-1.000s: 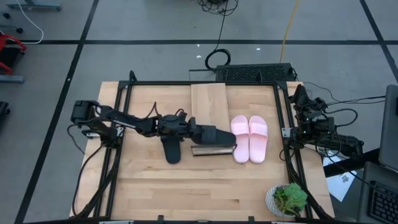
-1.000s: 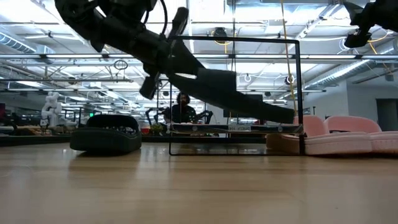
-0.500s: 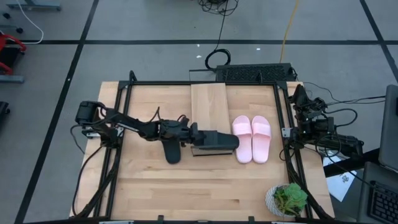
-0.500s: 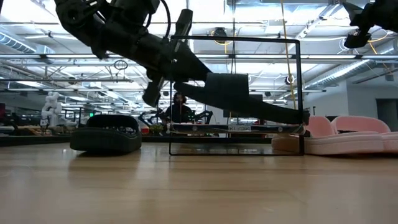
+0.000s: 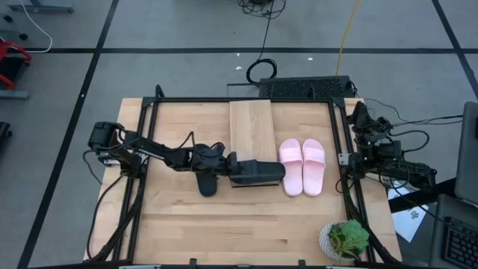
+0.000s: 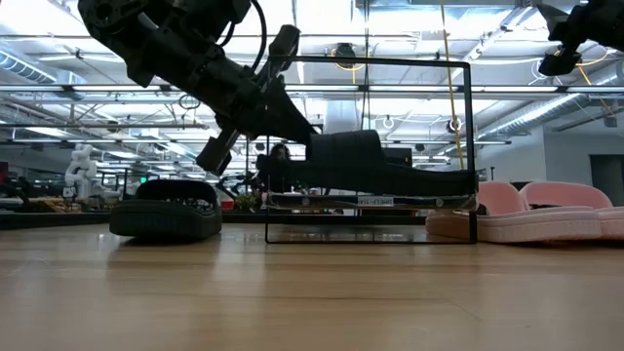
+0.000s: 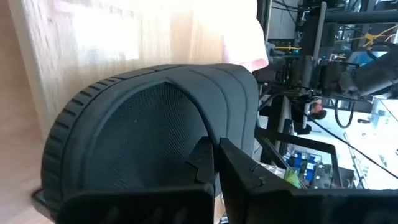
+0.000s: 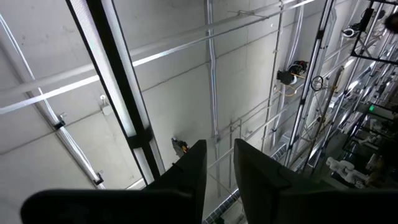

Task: Pick and place slides into the shelf
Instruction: Put the left black slide on the shelf, then put the black slide on the shelf

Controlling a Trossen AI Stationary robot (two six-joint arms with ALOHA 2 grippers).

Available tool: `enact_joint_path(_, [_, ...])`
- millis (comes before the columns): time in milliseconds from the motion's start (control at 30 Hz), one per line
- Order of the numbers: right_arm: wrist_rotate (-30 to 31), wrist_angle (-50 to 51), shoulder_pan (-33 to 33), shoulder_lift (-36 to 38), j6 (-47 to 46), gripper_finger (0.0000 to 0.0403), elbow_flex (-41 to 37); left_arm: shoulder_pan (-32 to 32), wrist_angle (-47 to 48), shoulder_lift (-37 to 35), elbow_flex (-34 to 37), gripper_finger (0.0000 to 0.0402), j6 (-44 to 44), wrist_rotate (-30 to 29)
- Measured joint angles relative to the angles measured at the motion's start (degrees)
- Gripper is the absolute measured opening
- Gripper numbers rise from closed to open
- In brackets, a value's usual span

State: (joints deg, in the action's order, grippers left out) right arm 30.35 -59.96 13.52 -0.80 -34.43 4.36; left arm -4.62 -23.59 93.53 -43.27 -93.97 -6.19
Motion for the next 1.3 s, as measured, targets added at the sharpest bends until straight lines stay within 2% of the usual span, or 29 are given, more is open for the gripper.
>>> enact_joint_path(467, [-0.31, 0.04, 0.0, 0.0, 0.1, 0.0073, 0.0, 0.59, 4.98, -0.05, -0.02, 0.0002, 1.17, 0.79])
enact_joint_path(1000, [-0.33, 0.24, 0.0, 0.0, 0.85, 0.0073, 0.0, 2.52, 4.34, -1.04, 0.05, 0.0077, 5.35, 2.22])
enact_joint_path(1300, [-0.35, 0.29, 0.0, 0.0, 1.13, 0.0073, 0.0, 3.52, 12.36, -5.62, 0.08, 0.0105, 7.09, 2.69])
